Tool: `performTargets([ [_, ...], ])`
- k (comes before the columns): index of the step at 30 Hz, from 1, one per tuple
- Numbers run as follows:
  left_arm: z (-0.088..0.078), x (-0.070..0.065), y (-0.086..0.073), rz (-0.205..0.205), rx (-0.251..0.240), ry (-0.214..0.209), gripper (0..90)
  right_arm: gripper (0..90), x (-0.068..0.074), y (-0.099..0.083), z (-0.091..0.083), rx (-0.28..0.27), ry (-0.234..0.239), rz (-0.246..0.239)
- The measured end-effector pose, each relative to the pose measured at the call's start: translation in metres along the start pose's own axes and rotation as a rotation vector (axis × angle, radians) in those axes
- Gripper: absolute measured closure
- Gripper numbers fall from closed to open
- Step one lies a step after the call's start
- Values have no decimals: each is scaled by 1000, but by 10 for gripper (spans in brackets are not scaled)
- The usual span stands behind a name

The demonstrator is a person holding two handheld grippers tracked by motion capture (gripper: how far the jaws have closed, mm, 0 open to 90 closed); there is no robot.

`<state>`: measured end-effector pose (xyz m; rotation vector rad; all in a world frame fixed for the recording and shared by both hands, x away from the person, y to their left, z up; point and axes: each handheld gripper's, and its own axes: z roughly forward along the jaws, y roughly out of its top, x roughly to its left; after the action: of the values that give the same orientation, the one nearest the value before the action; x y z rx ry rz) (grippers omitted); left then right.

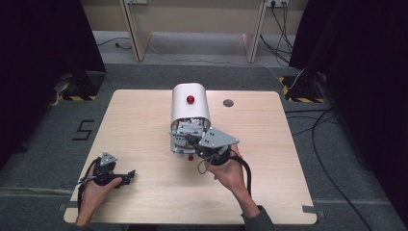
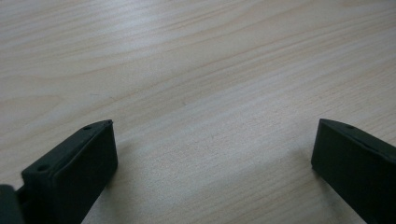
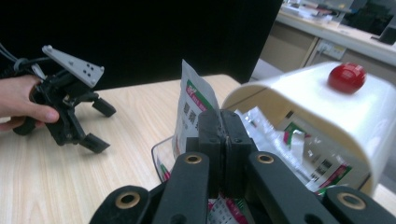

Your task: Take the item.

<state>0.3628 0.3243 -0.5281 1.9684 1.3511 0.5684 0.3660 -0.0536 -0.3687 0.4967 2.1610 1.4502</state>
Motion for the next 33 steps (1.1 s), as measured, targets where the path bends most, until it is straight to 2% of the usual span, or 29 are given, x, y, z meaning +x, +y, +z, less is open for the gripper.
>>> performTargets([
  [11, 0, 0, 0, 0, 0, 0, 0, 900, -1, 17, -22, -58, -10, -31],
  [17, 0, 0, 0, 0, 0, 0, 0, 900, 0, 25, -40, -97, -28, -50],
  [22, 0, 0, 0, 0, 0, 0, 0, 900, -7, 29, -57, -120, -54, -54],
  [23, 0, 0, 0, 0, 0, 0, 0, 900, -11, 29, -64, -124, -69, -51],
  [28, 0, 0, 0, 0, 0, 0, 0, 900, -21, 23, -74, -120, -106, -40],
  [33, 0, 0, 0, 0, 0, 0, 0, 900, -33, 10, -84, -98, -148, -19],
])
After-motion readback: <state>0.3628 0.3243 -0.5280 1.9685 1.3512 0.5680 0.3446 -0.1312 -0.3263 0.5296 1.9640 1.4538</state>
